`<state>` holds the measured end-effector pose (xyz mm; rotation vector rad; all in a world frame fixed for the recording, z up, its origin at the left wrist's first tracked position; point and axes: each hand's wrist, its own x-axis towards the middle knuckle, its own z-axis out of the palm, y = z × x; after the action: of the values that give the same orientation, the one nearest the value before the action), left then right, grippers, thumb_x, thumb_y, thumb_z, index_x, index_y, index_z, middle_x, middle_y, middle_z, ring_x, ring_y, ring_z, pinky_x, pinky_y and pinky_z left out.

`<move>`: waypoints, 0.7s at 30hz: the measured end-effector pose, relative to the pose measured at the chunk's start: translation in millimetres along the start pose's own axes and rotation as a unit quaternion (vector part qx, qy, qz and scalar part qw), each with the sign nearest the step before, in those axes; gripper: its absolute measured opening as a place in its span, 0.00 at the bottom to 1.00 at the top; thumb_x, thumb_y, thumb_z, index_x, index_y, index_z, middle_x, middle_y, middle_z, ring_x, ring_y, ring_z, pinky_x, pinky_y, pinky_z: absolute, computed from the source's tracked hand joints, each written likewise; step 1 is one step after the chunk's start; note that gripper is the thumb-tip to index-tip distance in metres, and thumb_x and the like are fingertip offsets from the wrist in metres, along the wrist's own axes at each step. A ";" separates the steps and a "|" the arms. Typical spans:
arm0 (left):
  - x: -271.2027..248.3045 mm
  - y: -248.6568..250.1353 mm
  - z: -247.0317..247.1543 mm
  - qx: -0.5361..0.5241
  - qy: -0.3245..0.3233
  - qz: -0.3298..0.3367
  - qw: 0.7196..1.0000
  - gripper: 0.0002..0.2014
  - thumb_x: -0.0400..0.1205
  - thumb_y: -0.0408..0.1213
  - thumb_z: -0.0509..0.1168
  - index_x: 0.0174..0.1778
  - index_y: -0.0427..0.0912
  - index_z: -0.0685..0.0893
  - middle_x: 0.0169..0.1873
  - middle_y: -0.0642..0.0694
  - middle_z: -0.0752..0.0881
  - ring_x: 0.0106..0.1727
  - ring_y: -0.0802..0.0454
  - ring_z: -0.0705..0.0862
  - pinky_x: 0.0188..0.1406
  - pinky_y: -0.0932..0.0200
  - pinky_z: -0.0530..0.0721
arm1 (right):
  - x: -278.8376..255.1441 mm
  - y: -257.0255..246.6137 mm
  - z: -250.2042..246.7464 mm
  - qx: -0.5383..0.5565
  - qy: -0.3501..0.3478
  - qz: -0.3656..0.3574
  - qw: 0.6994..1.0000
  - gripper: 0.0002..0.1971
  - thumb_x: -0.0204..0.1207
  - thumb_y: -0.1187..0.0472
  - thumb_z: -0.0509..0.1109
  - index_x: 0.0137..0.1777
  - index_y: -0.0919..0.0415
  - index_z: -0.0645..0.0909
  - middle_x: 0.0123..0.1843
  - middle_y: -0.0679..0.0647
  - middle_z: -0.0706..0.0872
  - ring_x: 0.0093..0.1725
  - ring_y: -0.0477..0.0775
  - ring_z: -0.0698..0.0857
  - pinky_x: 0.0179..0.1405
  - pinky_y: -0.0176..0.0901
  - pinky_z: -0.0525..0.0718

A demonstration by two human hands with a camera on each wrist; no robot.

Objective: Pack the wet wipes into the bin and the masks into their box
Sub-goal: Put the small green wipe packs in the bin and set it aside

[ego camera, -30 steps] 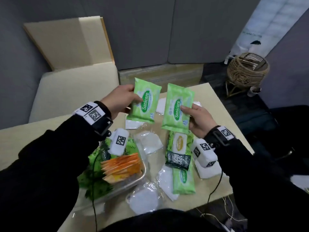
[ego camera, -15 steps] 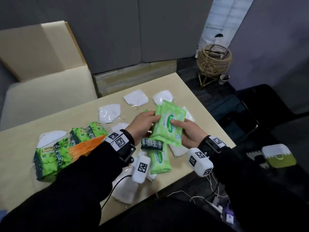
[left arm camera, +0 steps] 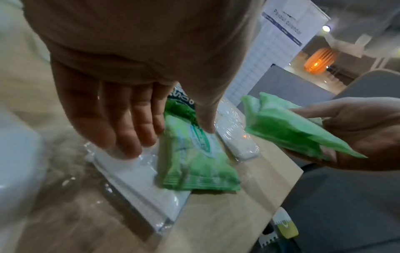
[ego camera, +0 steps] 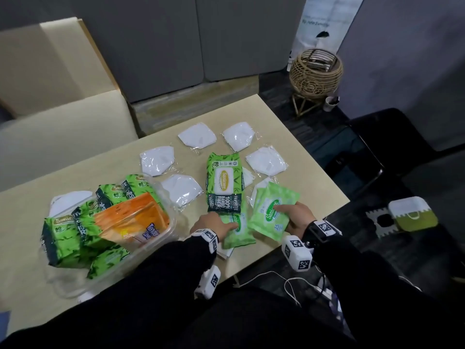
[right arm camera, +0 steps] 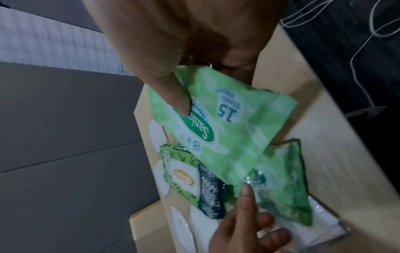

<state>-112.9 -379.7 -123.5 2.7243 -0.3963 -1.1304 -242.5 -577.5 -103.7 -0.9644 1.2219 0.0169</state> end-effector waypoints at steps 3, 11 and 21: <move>1.1 8.3 8.0 0.023 0.022 0.009 0.999 0.34 0.71 0.69 0.72 0.59 0.42 0.82 0.57 0.41 0.86 0.54 0.40 0.87 0.48 0.53 0.81 | 16.5 19.3 1.6 0.001 0.046 0.019 0.999 0.17 0.72 0.75 0.77 0.61 0.73 0.85 0.52 0.72 0.93 0.47 0.73 0.94 0.48 0.74 0.91; 6.1 11.2 -21.3 -0.033 0.015 0.014 0.999 0.09 0.79 0.38 0.71 0.53 0.41 0.85 0.52 0.44 0.87 0.51 0.42 0.86 0.52 0.55 0.83 | 19.8 25.2 21.3 -0.040 0.029 -0.010 0.999 0.07 0.80 0.71 0.72 0.56 0.73 0.85 0.49 0.68 0.92 0.44 0.67 0.92 0.48 0.61 0.91; -40.7 17.1 -118.2 0.009 0.141 0.141 0.980 0.22 0.80 0.36 0.66 0.70 0.55 0.86 0.66 0.47 0.89 0.65 0.43 0.86 0.64 0.52 0.85 | 37.9 4.8 23.2 -0.129 0.067 -0.144 0.979 0.23 0.62 0.46 0.85 0.44 0.66 0.88 0.44 0.70 0.92 0.43 0.70 0.93 0.45 0.70 0.93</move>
<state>-59.3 -377.6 -9.3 2.6774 -0.7212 -0.6622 -212.0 -577.7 -136.4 -1.3818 1.2118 -0.1225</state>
